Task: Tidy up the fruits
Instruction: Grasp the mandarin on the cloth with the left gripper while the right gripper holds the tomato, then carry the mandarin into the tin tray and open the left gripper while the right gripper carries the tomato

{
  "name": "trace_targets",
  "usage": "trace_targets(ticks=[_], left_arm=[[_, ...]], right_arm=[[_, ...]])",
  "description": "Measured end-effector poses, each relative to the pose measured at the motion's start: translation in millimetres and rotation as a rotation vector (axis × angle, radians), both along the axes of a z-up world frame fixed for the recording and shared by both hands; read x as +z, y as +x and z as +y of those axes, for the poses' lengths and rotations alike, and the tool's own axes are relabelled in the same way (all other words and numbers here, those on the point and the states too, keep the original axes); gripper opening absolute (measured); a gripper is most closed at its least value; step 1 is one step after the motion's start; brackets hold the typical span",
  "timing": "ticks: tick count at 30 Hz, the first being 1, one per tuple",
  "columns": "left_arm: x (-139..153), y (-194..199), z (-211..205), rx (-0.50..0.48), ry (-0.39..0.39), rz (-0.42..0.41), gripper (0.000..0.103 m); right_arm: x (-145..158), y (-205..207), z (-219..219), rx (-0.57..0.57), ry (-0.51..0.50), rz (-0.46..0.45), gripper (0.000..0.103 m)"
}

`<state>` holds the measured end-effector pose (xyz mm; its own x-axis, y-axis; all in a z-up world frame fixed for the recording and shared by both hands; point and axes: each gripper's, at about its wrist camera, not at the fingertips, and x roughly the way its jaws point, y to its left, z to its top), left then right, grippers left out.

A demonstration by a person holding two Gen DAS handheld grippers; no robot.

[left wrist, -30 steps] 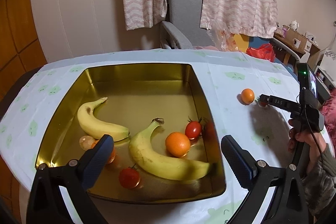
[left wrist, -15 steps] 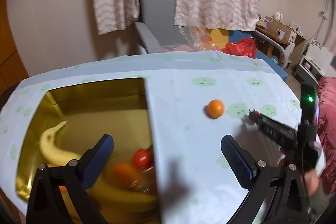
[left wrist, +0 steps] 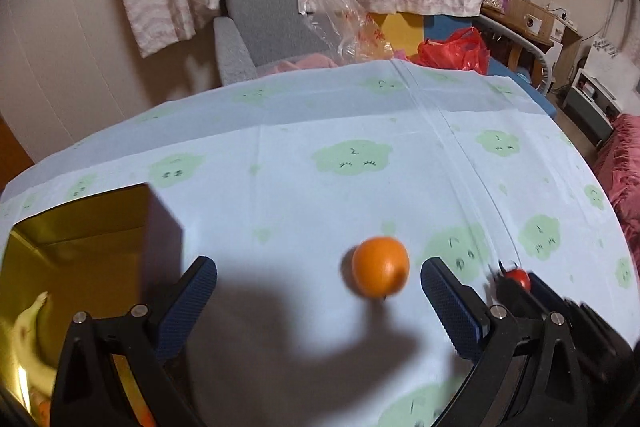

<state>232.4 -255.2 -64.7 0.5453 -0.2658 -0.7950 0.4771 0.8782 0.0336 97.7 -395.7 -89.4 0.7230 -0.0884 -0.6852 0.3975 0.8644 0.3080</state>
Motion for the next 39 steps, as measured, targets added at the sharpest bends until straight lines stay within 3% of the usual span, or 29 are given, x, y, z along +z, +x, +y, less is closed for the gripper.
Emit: trace_targets(ticks=[5, 8, 13, 20, 39], left_arm=[[-14, 7, -18, -0.057, -0.009, 0.0, 0.102], [-19, 9, -22, -0.062, -0.019, 0.004, 0.094], [-29, 11, -25, -0.073, -0.033, 0.037, 0.066], [-35, 5, -18, -0.09, -0.059, 0.006, 0.035], [-21, -45, 32, -0.041, -0.157, 0.017, 0.035]], right_arm=[[-2, 0, 0, 0.004, 0.004, -0.001, 0.027], [-3, 1, -1, 0.007, 0.01, -0.002, 0.027], [-4, 1, -1, 0.007, 0.013, -0.006, 0.027], [-4, 1, -1, 0.007, 0.015, -0.007, 0.027], [-2, 1, 5, -0.008, -0.04, 0.009, 0.027]])
